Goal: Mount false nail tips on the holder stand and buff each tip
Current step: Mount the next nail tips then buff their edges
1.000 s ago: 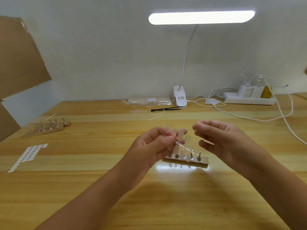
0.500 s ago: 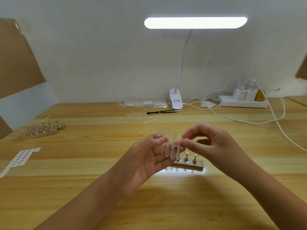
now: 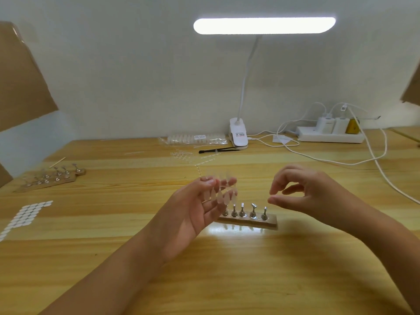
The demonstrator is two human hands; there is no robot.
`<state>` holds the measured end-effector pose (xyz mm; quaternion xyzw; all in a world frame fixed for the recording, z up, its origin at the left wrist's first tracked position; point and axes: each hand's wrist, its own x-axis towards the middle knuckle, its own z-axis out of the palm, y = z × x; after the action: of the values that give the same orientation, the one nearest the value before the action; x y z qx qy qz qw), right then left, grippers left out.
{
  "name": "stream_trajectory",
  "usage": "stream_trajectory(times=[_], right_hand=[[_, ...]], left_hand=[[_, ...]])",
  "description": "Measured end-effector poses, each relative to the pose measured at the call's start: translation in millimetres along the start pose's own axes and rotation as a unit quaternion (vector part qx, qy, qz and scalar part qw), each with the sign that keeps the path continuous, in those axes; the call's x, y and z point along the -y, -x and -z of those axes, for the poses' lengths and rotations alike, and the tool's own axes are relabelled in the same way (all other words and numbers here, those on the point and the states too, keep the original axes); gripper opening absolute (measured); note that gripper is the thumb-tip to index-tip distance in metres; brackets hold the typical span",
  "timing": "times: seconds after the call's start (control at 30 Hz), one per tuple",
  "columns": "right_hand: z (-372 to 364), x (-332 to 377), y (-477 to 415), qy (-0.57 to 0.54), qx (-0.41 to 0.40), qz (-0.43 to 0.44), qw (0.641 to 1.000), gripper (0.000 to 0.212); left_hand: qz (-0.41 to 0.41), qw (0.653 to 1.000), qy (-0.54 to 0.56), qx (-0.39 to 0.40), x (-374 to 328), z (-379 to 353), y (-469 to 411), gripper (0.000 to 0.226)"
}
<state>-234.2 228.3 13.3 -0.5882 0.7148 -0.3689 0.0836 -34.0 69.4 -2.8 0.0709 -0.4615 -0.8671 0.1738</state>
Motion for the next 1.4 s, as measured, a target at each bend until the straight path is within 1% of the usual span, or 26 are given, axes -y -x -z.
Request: stream_trajectory(times=[0.1,0.2,0.47,0.57,0.77,0.83,0.9,0.97,1.1,1.2,1.27,1.33,1.4], right_hand=[[0,-7,0,-0.002,0.007,-0.011,1.000,0.031],[-5,-9,-2,-0.003,0.021,-0.012,1.000,0.029],[-13,-12,-2,-0.006,0.019,-0.005,1.000,0.023],[-15,-15,-3,-0.007,0.017,-0.004,1.000,0.014],[-18,-18,-3,-0.008,0.013,-0.009,1.000,0.011],[-18,-16,-3,-0.022,0.009,-0.005,1.000,0.014],[-16,-13,-3,-0.042,0.001,-0.001,0.999,0.022],[-15,-12,-3,-0.049,0.000,0.000,0.999,0.024],[-19,-14,-3,-0.027,0.005,-0.009,1.000,0.013],[-20,-16,-3,-0.008,0.024,-0.024,0.999,0.009],[-20,-15,-3,0.005,0.031,-0.025,0.999,0.010],[-20,-13,-3,0.021,0.038,-0.023,0.999,0.012],[-16,-8,-3,0.018,0.043,-0.023,0.999,0.027]], left_hand=[[-0.001,1.000,0.019,-0.020,0,4,-2,0.010],[0.001,1.000,0.012,-0.015,1,3,-2,0.003],[0.011,0.999,0.013,-0.026,1,2,-1,0.004],[0.014,0.999,0.010,-0.032,0,2,-1,0.005],[0.017,0.999,0.006,-0.033,1,1,-1,0.005],[0.017,0.999,0.007,-0.034,1,1,-1,0.004],[0.017,0.999,0.008,-0.034,0,2,-1,0.004],[0.018,0.999,0.008,-0.037,0,2,-1,0.004],[0.020,0.999,0.011,-0.044,0,1,-2,0.005],[0.021,0.999,0.004,-0.042,0,1,-2,0.005],[0.013,0.999,-0.013,-0.044,1,1,-1,0.005],[-0.016,0.996,-0.062,-0.059,3,0,1,0.006],[-0.050,0.985,-0.140,-0.084,5,-1,3,0.003]])
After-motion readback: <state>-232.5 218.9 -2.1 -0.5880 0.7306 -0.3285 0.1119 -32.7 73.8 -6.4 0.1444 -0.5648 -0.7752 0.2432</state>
